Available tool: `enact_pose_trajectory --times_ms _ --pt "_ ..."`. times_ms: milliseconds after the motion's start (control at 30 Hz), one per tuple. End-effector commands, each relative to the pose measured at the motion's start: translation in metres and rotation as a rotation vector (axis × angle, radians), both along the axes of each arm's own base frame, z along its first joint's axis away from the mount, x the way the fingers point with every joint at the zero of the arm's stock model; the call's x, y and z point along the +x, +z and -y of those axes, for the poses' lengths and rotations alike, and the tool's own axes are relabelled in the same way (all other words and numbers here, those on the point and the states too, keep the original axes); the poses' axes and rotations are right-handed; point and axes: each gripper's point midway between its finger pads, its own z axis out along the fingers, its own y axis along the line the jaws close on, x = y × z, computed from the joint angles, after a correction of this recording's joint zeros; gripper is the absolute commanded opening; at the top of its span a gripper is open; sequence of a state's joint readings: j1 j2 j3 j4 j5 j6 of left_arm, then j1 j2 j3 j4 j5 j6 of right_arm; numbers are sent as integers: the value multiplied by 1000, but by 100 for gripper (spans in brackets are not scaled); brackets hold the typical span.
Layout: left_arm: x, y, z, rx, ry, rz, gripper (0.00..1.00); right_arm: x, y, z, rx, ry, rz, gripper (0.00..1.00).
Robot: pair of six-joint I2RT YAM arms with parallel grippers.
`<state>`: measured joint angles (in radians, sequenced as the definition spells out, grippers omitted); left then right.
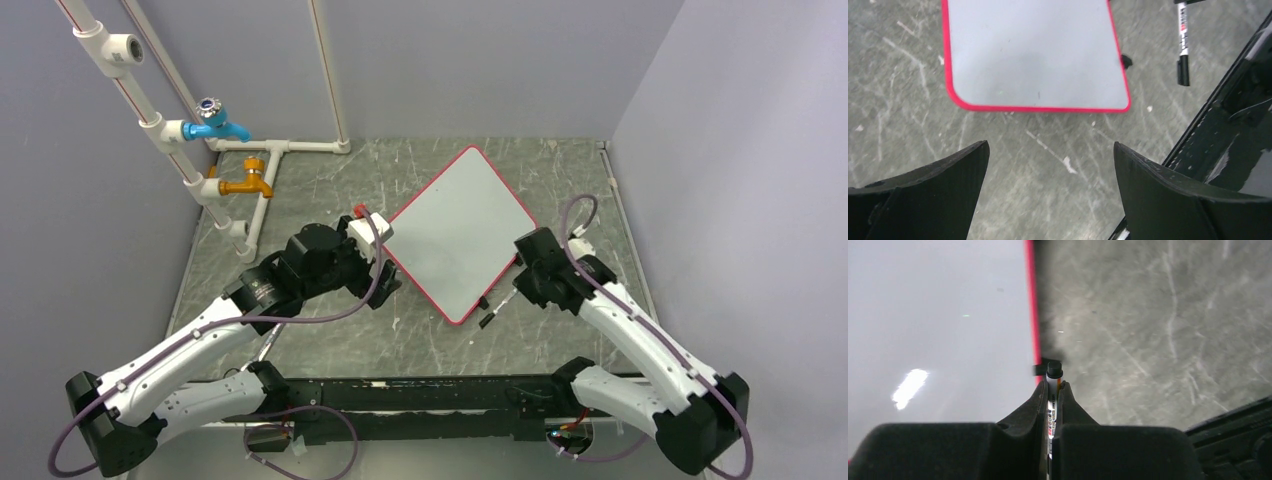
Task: Write a sentence on the whiteboard
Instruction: Pick up the whiteboard marker from the center of the board, then pass from the right arm to the left
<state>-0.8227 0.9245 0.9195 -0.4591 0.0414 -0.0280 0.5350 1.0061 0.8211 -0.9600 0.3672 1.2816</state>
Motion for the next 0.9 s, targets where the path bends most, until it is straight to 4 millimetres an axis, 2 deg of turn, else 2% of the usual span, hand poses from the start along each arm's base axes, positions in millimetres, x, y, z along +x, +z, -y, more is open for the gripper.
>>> enact_pose_trajectory --times_ms 0,167,333,467,667,867 --pt "-4 37 28 -222 -40 16 97 16 52 -3 33 24 151 0" --pt "-8 71 52 -372 -100 -23 95 36 104 -22 112 90 291 0" --pt "-18 98 83 -498 -212 -105 86 56 158 -38 191 139 466 0" --pt "-26 115 99 -569 -292 -152 78 65 192 -51 244 194 573 0" --pt "-27 129 115 -651 -349 -190 69 67 224 -62 300 257 682 0" --pt "-27 122 132 -681 -375 -254 63 63 242 -64 324 282 736 0"
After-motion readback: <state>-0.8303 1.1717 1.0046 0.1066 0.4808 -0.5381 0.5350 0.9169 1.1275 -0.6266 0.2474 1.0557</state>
